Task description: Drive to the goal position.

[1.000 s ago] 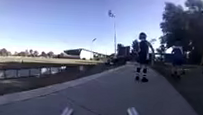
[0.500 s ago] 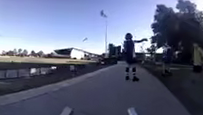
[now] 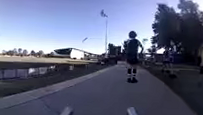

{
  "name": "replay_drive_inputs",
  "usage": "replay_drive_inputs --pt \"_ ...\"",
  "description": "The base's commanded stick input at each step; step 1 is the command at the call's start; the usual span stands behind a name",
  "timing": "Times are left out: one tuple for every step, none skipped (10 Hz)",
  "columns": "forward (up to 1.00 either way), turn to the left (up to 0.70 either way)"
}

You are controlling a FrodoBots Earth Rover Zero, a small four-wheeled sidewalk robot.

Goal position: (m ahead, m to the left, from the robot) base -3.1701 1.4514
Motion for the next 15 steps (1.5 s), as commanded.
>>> replay_drive_inputs --pt "0.47 0.00" --pt "0.45 0.00" --pt "0.44 0.00" --pt "0.44 0.00" --pt "0.44 0.02" --pt "0.44 0.10" --pt "0.46 0.39" --pt "0.54 0.47" --pt "0.60 0.28" --pt "0.62 0.00" --pt "0.64 0.00" --pt "0.65 0.00" --pt "0.76 0.00" --pt "0.93 0.00" --pt "0.94 0.00"
